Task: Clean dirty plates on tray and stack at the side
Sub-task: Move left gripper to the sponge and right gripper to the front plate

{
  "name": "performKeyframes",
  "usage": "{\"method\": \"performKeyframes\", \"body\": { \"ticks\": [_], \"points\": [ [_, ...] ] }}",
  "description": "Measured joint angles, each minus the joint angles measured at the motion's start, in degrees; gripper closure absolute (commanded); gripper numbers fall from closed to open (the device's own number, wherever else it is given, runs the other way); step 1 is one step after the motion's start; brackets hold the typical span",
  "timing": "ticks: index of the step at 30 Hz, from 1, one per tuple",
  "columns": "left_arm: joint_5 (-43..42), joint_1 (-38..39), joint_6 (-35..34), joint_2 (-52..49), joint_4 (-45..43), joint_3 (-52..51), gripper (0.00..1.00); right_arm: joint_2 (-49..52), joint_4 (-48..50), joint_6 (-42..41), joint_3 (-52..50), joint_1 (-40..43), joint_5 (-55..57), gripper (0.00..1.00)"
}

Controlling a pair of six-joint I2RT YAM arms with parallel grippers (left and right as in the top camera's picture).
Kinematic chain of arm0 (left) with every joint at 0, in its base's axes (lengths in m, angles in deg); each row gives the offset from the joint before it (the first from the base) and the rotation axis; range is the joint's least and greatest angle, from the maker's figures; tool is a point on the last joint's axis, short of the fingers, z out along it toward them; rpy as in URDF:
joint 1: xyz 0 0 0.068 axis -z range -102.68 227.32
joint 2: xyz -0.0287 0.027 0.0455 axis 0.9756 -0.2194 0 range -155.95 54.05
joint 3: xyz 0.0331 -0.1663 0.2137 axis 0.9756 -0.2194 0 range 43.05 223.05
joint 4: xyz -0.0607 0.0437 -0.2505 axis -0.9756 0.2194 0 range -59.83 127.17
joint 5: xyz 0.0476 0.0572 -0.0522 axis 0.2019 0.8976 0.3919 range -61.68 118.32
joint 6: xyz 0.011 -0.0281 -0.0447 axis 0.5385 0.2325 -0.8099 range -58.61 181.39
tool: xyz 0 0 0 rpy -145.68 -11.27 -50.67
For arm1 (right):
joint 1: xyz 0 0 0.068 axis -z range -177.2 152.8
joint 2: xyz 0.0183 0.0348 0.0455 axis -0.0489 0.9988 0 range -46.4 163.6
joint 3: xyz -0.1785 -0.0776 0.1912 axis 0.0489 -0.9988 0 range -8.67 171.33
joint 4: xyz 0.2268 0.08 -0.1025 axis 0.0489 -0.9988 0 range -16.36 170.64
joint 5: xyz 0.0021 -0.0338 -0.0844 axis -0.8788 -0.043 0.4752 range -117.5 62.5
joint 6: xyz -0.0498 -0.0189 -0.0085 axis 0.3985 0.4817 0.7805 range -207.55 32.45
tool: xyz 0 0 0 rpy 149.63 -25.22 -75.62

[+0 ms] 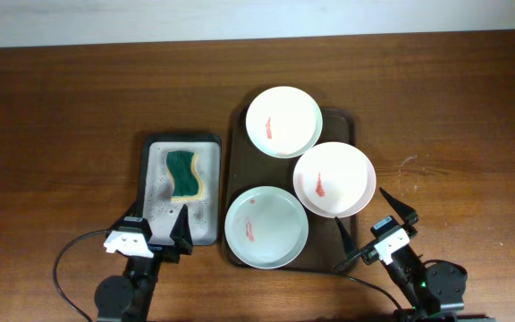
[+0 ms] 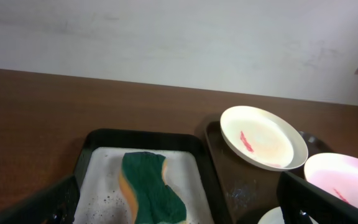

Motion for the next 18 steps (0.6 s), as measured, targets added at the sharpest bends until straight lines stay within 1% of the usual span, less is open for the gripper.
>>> {"method": "performKeyframes", "body": {
  "ticks": [6,11,15,17,18],
  "points": [
    [-0.9,0.0,0.0,0.0,-0.1,0.0,0.01,0.0,0.0,0.0,0.0,0.0,0.0,0.01],
    [-8.0,0.0,0.0,0.0,-0.5,0.0,0.01,0.0,0.0,0.0,0.0,0.0,-0.4,0.01],
    [-13.0,0.0,0.0,0.0,-0.9,0.0,0.01,0.0,0.5,-0.5,0.0,0.0,-4.1,0.01],
    [-13.8,0.0,0.0,0.0,-0.9,0.1,0.01,0.0,3.3,-4.2,-0.1,0.0,-5.3,0.01],
    [-14.4,0.0,0.0,0.0,-0.7,0.5,0.01,0.0,3.7,-7.4,0.5,0.0,-6.0,0.01]
  ]
}}
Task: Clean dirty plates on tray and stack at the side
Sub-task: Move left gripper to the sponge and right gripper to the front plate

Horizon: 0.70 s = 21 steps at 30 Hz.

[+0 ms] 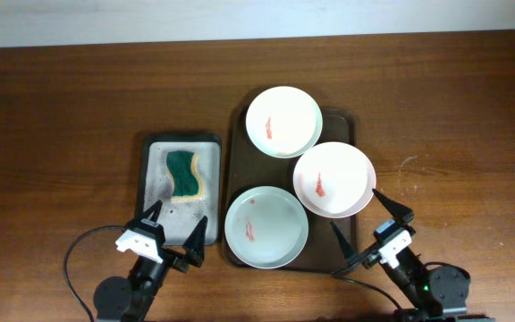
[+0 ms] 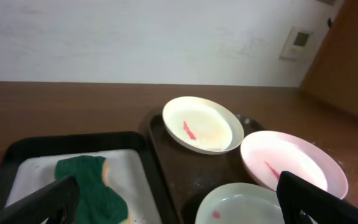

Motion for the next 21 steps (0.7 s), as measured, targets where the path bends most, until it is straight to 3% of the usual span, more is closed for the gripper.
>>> {"method": "performKeyframes", "body": {
  "ticks": [2,5,8,12,15,18,21],
  "points": [
    [-0.6,0.0,0.0,-0.1,0.5,2.3,0.01,0.1,-3.3,-4.3,3.7,0.0,-0.7,0.01],
    [-0.7,0.0,0.2,-2.7,5.4,12.3,0.01,2.3,-19.3,-7.4,17.9,0.0,-1.2,0.01],
    [-0.7,0.0,0.6,-13.3,19.1,27.3,0.01,9.0,-35.3,-8.9,34.2,0.0,-1.3,0.01],
    [-0.7,0.0,0.8,-36.3,45.0,52.9,0.01,28.7,-57.2,-9.7,55.8,0.0,-1.8,0.01],
    [-0.8,0.0,0.8,-47.2,50.7,60.8,0.01,39.2,-59.2,-10.6,60.6,0.0,-4.4,0.01],
    [-0.4,0.0,0.8,-55.2,54.2,61.6,0.04,47.3,-61.1,-11.2,60.8,0.0,-8.0,0.01],
    [6.3,0.5,-1.3,-63.9,57.5,61.7,0.11,54.2,-67.1,-11.3,60.8,-0.6,-6.8,0.12]
  ]
}}
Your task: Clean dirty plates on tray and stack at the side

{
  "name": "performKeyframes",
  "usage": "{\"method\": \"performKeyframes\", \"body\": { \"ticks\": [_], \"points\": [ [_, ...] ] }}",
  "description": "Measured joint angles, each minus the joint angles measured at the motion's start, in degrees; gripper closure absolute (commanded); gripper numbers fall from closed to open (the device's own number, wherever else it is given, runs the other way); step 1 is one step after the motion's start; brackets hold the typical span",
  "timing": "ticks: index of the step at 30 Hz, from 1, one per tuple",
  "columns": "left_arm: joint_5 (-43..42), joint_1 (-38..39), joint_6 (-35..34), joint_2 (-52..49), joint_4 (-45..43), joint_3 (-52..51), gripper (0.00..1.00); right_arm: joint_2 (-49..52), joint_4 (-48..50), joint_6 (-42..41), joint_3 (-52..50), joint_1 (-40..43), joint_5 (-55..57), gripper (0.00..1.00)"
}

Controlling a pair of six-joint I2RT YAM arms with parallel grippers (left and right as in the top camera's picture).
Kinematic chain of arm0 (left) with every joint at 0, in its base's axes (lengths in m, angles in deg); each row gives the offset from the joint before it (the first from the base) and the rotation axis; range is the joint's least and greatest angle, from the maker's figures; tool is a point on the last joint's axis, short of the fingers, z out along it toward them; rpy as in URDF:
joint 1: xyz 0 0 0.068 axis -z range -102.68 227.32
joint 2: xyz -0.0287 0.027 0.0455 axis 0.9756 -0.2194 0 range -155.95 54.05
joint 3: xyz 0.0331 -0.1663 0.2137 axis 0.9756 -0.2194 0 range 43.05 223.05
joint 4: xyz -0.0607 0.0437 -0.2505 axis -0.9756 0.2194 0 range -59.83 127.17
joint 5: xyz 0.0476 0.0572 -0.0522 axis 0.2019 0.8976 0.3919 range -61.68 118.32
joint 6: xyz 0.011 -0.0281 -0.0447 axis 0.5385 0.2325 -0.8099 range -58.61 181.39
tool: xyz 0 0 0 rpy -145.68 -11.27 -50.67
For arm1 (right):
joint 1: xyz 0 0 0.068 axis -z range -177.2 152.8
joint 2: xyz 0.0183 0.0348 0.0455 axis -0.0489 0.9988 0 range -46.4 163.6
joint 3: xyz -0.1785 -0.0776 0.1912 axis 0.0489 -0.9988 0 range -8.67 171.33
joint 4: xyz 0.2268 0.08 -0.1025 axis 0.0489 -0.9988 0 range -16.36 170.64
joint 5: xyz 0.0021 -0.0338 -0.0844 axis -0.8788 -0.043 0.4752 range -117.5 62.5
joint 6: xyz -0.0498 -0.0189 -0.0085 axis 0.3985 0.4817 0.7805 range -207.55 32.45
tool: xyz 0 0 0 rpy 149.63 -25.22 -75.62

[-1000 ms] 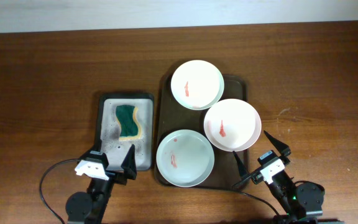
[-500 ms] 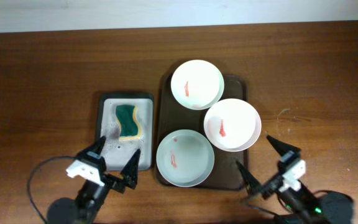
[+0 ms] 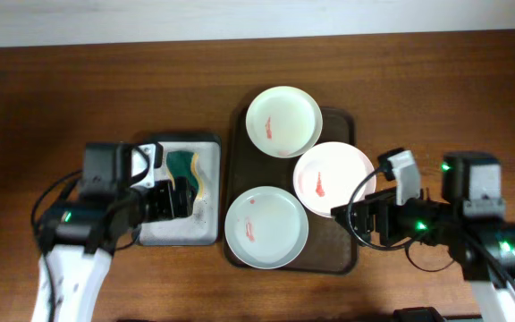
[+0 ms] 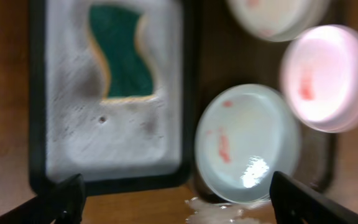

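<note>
Three dirty plates with red smears lie on the brown tray (image 3: 342, 255): a white one (image 3: 282, 122) at the far end, a pink one (image 3: 329, 177) on the right, a pale one (image 3: 266, 227) nearest. In the left wrist view the pale plate (image 4: 247, 143) and pink plate (image 4: 325, 78) show blurred. A green-and-yellow sponge (image 3: 184, 168) lies in the black soapy tray (image 3: 179, 234). My left gripper (image 3: 170, 202) hangs open above that tray, its fingers wide apart (image 4: 179, 211), holding nothing. My right gripper (image 3: 358, 219) hovers open at the pink plate's near right edge.
The sponge (image 4: 120, 59) sits at the far end of the foamy tray (image 4: 36, 124). Bare wooden table (image 3: 436, 98) surrounds both trays. Cables loop beneath both arms near the front edge.
Both arms have risen from low at the front edge. The left gripper now looks straight down over the sponge tray; the right gripper now sits by the pink plate. Plates and sponge are unmoved.
Both arms first rested low at the table's front edge, grippers open, the left one facing the sponge tray. Then the left gripper had turned toward the plates. Now both arms are raised over the table, one above the sponge tray, one beside the pink plate.
</note>
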Motion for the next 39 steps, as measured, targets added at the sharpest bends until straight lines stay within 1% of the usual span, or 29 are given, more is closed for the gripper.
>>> {"method": "performKeyframes", "body": {
  "ticks": [2,3,4,5,6,7,8,10,11,12,15,16,19,22,23,24,26,29,30,31,32,33,34,35,36,38,39],
  "points": [
    [5.9,1.6,-2.7,-5.0,-1.7,-0.2,0.13,2.6,-3.3,-0.2,0.0,-3.3,2.6,0.14],
    [8.0,2.3,-3.8,-7.5,-3.9,-0.2,0.14,3.0,-4.0,-0.9,0.0,-5.4,3.8,0.15],
    [9.6,2.8,-4.6,-10.0,-6.3,-0.2,0.16,3.1,-4.3,-2.4,-0.2,-8.5,5.7,0.18],
    [10.8,3.2,-5.3,-13.2,-9.3,-0.2,0.16,3.0,-4.2,-4.3,-0.6,-10.9,7.4,0.19],
    [11.8,3.3,-6.5,-18.0,-12.1,-0.3,0.21,2.9,-2.9,-9.1,-2.8,-15.8,11.4,0.19],
    [12.0,3.3,-6.9,-20.2,-13.0,-0.3,0.26,2.9,-2.0,-11.7,-4.2,-18.0,13.8,0.19],
    [12.2,3.2,-7.5,-23.2,-16.0,-0.5,0.31,2.8,1.7,-15.8,-7.4,-21.3,18.5,0.19],
    [12.4,3.3,-8.1,-26.9,-18.5,-0.5,0.35,3.2,8.7,-19.1,-12.2,-25.0,22.0,0.18],
    [12.5,3.3,-8.2,-28.9,-19.6,-0.5,0.42,3.8,10.9,-20.3,-14.4,-26.1,23.4,0.18],
    [12.7,3.3,-8.4,-30.5,-21.0,-0.5,0.46,4.1,11.5,-20.8,-15.2,-26.3,24.1,0.18],
    [12.9,3.3,-8.6,-34.2,-25.1,-0.5,0.47,4.8,14.2,-21.6,-15.5,-26.4,25.6,0.18],
    [13.0,3.3,-8.6,-35.8,-26.1,-0.5,0.50,5.1,14.6,-21.9,-15.5,-26.4,26.1,0.18],
    [13.6,3.2,-8.7,-40.2,-29.0,-0.5,1.00,6.3,15.0,-22.1,-15.5,-26.4,26.6,0.18],
    [13.7,3.3,-8.6,-41.6,-29.6,-0.1,1.00,8.4,15.3,-22.3,-15.5,-26.4,27.0,0.20],
    [13.6,3.3,-8.6,-41.6,-28.3,0.4,1.00,9.0,15.3,-22.6,-15.5,-26.4,27.5,0.25],
    [13.5,3.2,-8.7,-41.6,-26.8,1.0,1.00,10.2,15.3,-23.3,-15.5,-26.4,28.2,0.33],
    [13.2,3.3,-8.6,-40.4,-20.8,2.3,1.00,13.1,15.7,-24.7,-15.5,-25.9,28.9,0.38],
    [12.5,3.3,-8.6,-33.8,-15.0,3.8,1.00,18.0,17.6,-24.6,-15.5,-22.1,28.3,0.41],
    [11.5,3.3,-8.4,-29.0,-13.6,4.7,1.00,20.7,19.0,-22.9,-15.5,-20.5,26.4,0.43],
    [10.8,3.3,-8.4,-26.2,-12.5,5.3,1.00,22.9,20.8,-20.4,-15.5,-19.8,23.5,0.44],
    [10.0,3.3,-8.4,-22.6,-10.5,5.8,1.00,26.3,22.8,-18.1,-15.5,-19.8,20.4,0.48],
    [9.2,3.5,-8.3,-19.0,-8.3,5.9,1.00,29.0,23.8,-16.4,-15.5,-20.0,18.4,0.55],
    [8.5,3.8,-8.2,-17.1,-7.0,5.9,1.00,31.6,25.6,-15.4,-15.5,-20.3,17.3,0.59],
    [7.9,4.2,-8.0,-15.9,-5.7,5.9,1.00,33.5,27.1,-15.1,-15.5,-20.6,17.1,0.66],
    [7.1,5.0,-7.6,-15.0,-4.2,5.9,1.00,35.6,28.4,-15.8,-15.6,-20.8,17.6,0.76],
    [6.6,6.8,-7.2,-14.0,-2.0,5.9,1.00,39.0,31.8,-17.7,-15.6,-20.9,18.7,0.86],
    [6.5,8.0,-7.1,-13.8,-1.0,5.9,1.00,39.9,33.5,-18.1,-15.3,-20.8,18.6,0.94]
  ]
}}
